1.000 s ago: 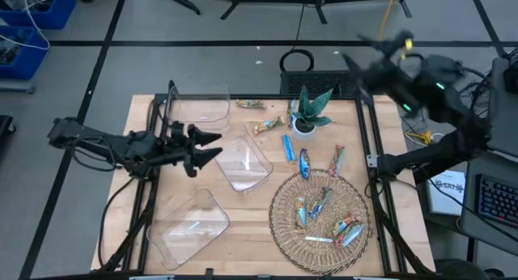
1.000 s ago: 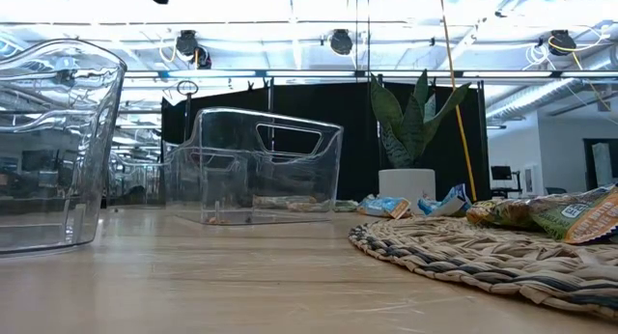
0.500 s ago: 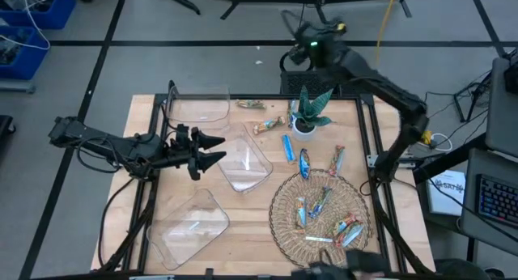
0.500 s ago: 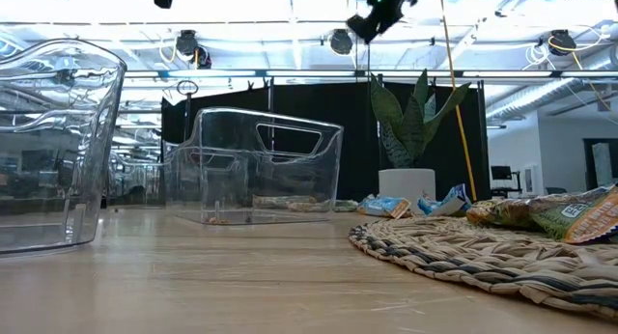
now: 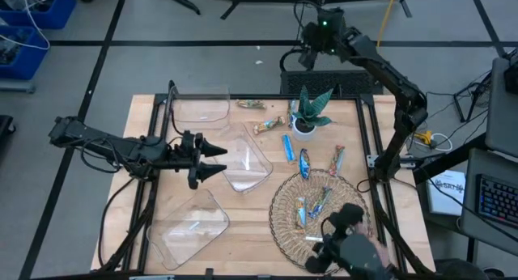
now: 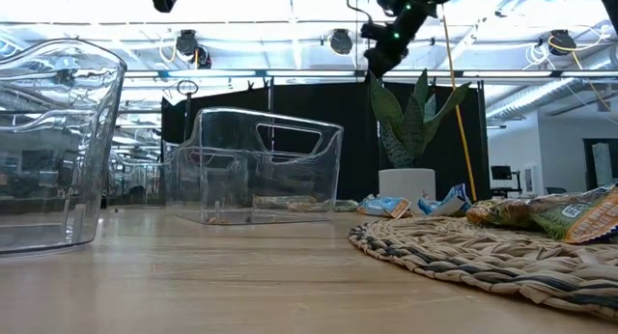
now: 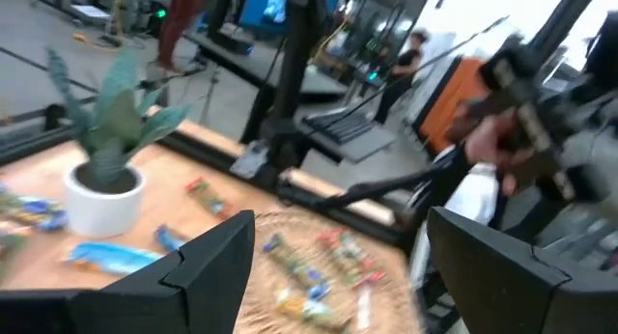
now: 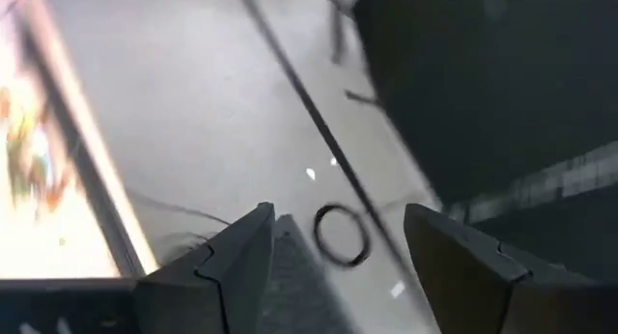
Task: Pick and place Granola Bars by type
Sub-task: Put the blue granola bar into the middle transparent bin
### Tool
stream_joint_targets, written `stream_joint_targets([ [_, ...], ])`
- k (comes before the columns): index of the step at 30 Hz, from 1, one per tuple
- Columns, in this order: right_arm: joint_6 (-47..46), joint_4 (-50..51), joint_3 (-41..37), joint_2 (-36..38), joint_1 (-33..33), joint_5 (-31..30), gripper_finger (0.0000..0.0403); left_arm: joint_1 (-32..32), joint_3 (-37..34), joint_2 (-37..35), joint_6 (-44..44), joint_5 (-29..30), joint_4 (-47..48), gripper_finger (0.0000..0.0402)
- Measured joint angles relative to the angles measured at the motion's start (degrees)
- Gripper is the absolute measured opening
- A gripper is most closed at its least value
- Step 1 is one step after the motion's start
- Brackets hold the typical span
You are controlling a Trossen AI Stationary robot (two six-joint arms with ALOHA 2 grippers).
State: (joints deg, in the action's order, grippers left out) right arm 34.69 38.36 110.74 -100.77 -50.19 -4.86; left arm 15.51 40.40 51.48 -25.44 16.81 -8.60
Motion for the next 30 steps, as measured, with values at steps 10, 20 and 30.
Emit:
stream_joint_targets([
  [10, 40.7, -6.5, -0.7, -6.0, -6.1, 13.3, 0.0207, -0.1, 0.0, 0.0, 1.2, 3.2, 1.1, 0.0310],
  [20, 63.4, -0.8, -1.1, -14.6, -6.8, 24.5, 0.0225, -0.1, 0.0, 0.0, 4.0, 7.7, 1.5, 0.0310],
  [30, 72.4, -1.2, -15.0, -18.4, -1.0, 24.1, 0.0212, -0.1, 0.0, 0.0, 9.9, 7.7, 1.8, 0.0310],
])
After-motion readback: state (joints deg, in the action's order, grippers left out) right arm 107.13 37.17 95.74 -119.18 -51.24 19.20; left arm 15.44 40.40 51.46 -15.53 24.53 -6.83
